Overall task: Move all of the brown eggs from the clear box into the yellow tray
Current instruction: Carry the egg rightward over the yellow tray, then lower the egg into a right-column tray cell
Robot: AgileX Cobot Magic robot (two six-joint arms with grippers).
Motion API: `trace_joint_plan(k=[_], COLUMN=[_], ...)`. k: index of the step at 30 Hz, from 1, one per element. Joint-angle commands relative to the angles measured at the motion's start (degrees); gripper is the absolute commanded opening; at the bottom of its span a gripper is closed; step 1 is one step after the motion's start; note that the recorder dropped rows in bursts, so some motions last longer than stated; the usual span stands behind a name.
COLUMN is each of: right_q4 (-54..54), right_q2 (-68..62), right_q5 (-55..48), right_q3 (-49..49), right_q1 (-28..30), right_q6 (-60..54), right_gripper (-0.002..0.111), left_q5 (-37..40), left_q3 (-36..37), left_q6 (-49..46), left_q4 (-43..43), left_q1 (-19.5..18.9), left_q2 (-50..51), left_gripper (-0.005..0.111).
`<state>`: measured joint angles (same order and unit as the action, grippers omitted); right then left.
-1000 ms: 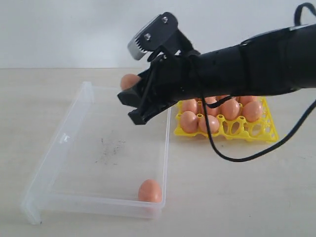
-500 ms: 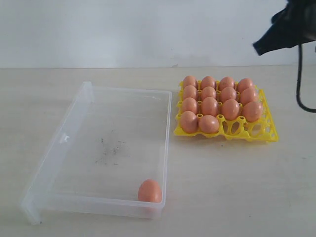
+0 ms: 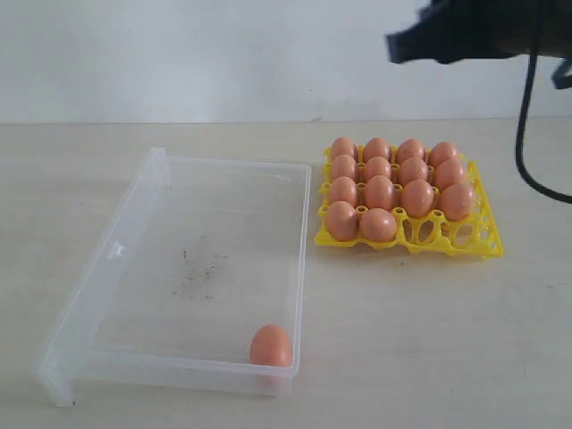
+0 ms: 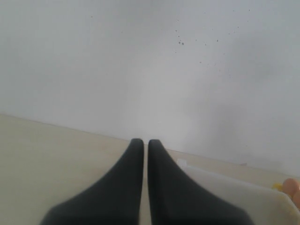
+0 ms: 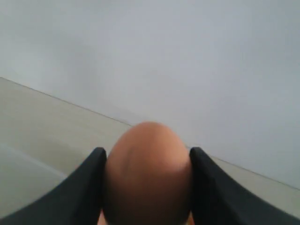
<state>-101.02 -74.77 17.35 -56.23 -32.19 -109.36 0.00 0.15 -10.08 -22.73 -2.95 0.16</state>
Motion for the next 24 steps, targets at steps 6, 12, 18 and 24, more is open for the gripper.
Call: trace_joint_plan(k=[6,12,18,24], right_q4=[57.4,68.3,78.7,107.2], right_q2=[3.2,4.8,4.8,-0.9], right_q5=[-47.3,-2.7,18.8,25.7], right_q3=[2.9,19.1,31.2,34.6], right_q1=[-0.4,-0.4,-0.4,12.0], right_q6=[60.4,67.6,76.5,108.9], right_gripper=[0.000,0.000,0.000,0.000], left_q5=[0.0,0.0,0.0,0.0], left_q3=[-0.2,-0.2,-0.2,-0.2], left_q6=[-0.3,-0.3,-0.3,-0.3], left_q4=[-0.2,-0.2,-0.2,-0.2], left_q1=[0.2,0.2,0.2,0.2], left_q2=[-0.2,-0.2,-0.2,-0.2], left_gripper=[0.004,0.004,0.004,0.004])
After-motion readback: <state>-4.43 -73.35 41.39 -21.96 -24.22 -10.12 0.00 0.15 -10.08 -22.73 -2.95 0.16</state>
